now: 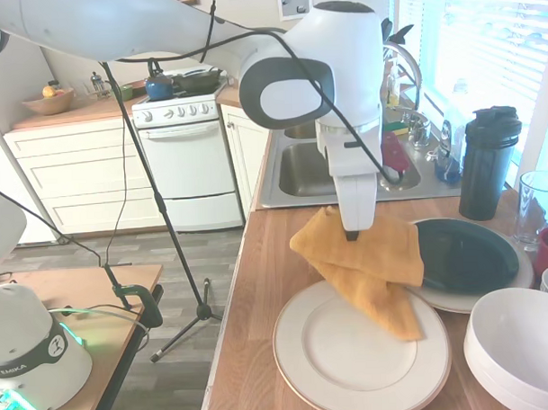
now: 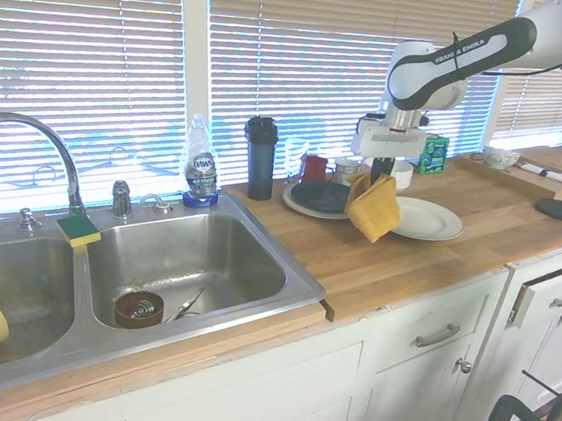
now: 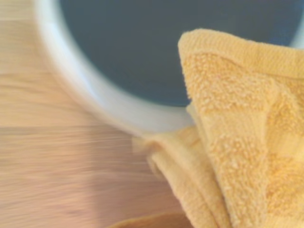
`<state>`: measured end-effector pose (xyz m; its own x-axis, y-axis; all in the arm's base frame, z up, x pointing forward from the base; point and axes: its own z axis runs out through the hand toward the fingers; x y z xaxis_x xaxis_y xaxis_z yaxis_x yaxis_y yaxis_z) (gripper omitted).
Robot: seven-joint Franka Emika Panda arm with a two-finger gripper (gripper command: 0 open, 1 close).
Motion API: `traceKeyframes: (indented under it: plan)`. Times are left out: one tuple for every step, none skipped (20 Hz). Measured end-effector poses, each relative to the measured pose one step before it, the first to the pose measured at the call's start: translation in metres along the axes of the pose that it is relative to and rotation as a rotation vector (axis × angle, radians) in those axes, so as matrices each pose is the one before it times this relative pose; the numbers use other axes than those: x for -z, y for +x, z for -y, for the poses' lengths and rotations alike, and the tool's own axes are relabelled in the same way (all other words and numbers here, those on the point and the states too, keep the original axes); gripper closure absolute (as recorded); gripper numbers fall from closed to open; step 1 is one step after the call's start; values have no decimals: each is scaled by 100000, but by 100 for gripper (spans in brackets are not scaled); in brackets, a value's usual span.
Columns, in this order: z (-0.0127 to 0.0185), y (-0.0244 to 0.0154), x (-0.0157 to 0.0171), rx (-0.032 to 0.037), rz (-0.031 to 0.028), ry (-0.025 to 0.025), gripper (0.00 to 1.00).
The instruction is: Wipe the white plate in clockwise motion
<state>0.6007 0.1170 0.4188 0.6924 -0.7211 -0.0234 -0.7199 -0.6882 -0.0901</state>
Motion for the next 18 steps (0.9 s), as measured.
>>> traceKeyframes:
  plan:
    - [778, -934, -67, 680, 392, -14, 100]
    - [788, -1028, -78, 841, 384, 58, 100]
    - [798, -1091, -98, 774, 376, 96, 100]
    - [778, -1068, -88, 626, 370, 69, 100]
    - [681, -1004, -104, 700, 346, 55, 100]
    - [620, -939, -165, 592, 364, -12, 100]
    - [563, -868, -234, 400, 439, -105, 100]
    - [457, -750, -245, 292, 405, -174, 100]
    - [402, -711, -290, 136, 468, -258, 100]
    - [338, -625, -329, 23, 577, -264, 100]
    - [290, -550, -351, 119, 655, -253, 100]
    - [258, -429, -461, 25, 677, -314, 100]
    - [214, -279, -609, -134, 620, -433, 100]
    - [227, -213, -736, -243, 498, -382, 100]
    - [219, -143, -883, -19, 545, -457, 100]
    - [163, -87, -929, 194, 599, -648, 100]
    - [153, -99, -888, 266, 482, -546, 100]
    - [109, -179, -754, 376, 420, -751, 100]
